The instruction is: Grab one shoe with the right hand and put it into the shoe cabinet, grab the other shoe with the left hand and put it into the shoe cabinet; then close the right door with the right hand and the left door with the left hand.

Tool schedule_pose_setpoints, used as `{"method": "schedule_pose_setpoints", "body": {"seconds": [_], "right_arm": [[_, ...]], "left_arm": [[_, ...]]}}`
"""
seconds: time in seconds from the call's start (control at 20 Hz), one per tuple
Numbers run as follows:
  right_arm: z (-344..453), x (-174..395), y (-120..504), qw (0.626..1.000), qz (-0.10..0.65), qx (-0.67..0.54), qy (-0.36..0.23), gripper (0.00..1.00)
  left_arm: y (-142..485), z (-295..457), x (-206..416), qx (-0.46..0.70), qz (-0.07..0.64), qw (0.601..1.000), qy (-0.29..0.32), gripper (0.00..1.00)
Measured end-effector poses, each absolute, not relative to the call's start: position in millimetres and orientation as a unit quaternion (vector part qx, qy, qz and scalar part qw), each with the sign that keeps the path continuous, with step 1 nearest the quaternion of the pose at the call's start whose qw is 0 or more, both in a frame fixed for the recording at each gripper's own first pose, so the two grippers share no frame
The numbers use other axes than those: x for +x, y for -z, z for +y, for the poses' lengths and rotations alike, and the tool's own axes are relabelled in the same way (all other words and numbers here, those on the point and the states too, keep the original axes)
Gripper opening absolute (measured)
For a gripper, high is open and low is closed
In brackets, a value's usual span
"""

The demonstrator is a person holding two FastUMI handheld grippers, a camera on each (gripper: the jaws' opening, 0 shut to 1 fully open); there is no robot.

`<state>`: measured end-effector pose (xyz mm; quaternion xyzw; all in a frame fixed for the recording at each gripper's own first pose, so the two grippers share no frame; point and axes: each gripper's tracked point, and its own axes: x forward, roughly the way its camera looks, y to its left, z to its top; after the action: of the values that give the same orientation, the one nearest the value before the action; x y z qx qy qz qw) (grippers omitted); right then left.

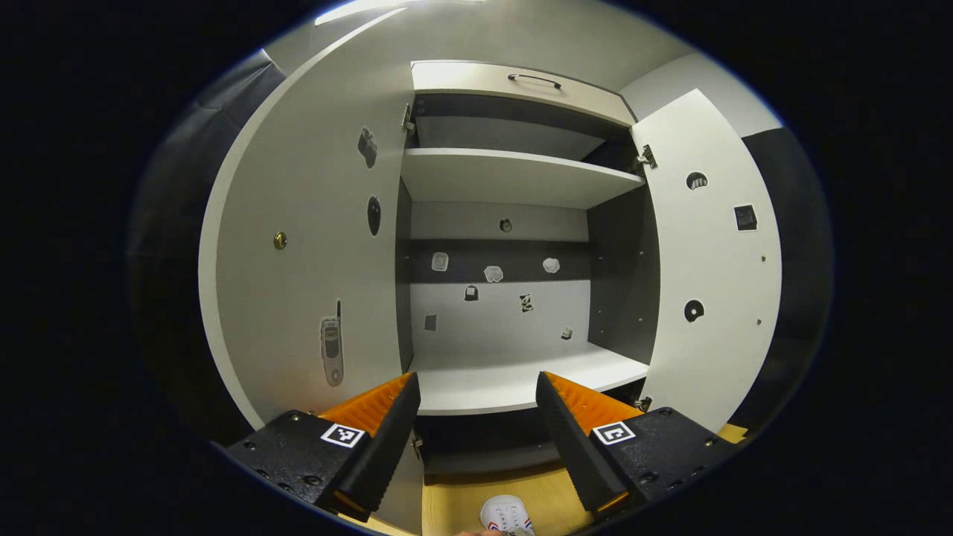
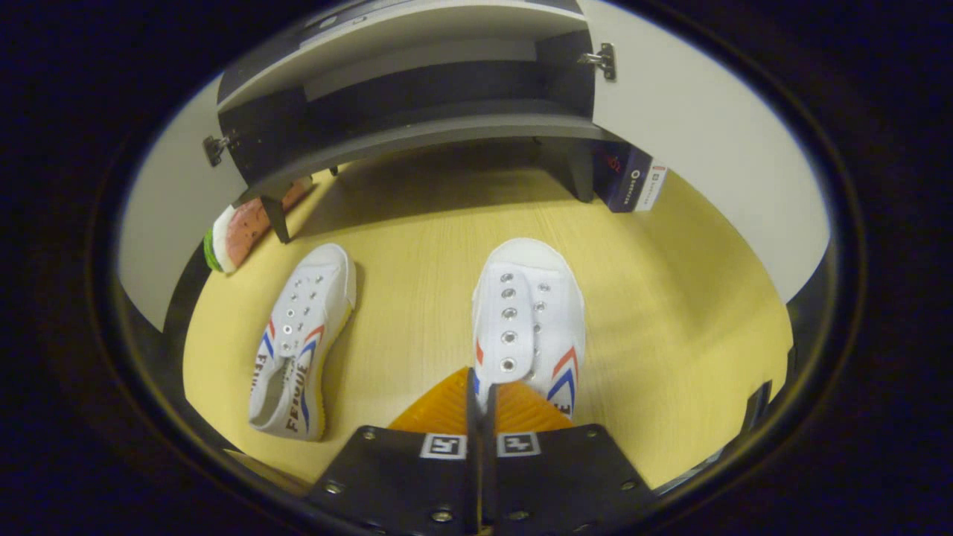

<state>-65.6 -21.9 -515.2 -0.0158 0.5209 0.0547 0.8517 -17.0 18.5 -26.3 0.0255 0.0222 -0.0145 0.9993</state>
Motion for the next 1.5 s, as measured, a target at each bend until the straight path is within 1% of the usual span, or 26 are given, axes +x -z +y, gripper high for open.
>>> {"method": "schedule_pose_setpoints", "body": {"seconds": [0.05,0.25,0.35,0.5,0.8,1.05,1.2,1.35,1.5], "right_arm": [[-21.1,-63.5,510.0,0.854,0.518,-0.007,-0.055,0.0],[-18.3,-50.0,480.0,0.865,0.497,0.057,-0.046,0.0],[-19.6,-44.0,445.5,0.87,0.481,0.09,-0.054,0.0],[-10.3,-39.2,410.2,0.88,0.458,0.105,-0.069,0.0],[20.7,-0.5,310.2,0.909,0.37,0.164,-0.096,0.0],[40.3,51.9,209.1,0.936,0.274,0.184,-0.12,0.0],[51.1,89.6,158.7,0.95,0.216,0.186,-0.13,0.0],[63.5,138.4,132.0,0.959,0.176,0.174,-0.136,0.0],[68.7,194.7,127.9,0.968,0.151,0.154,-0.13,0.0]], "left_arm": [[26.2,17.6,-17.0,0.025,0.022,0.999,0.015,0.96],[24.4,12.7,-17.8,0.025,0.018,0.999,0.019,0.96],[24.5,10.0,-18.5,0.026,0.018,0.999,0.022,0.96],[25.1,5.4,-19.6,0.025,0.017,0.999,0.026,0.95],[24.9,3.2,-23.1,0.028,0.015,0.999,0.027,0.95],[25.0,4.0,-24.0,0.029,0.015,0.999,0.023,0.95],[25.3,5.0,-23.3,0.029,0.014,0.999,0.02,0.96],[27.0,5.3,-21.9,0.03,0.016,0.999,0.019,0.96],[29.0,8.2,-20.2,0.034,0.018,0.999,0.017,0.95]]}}
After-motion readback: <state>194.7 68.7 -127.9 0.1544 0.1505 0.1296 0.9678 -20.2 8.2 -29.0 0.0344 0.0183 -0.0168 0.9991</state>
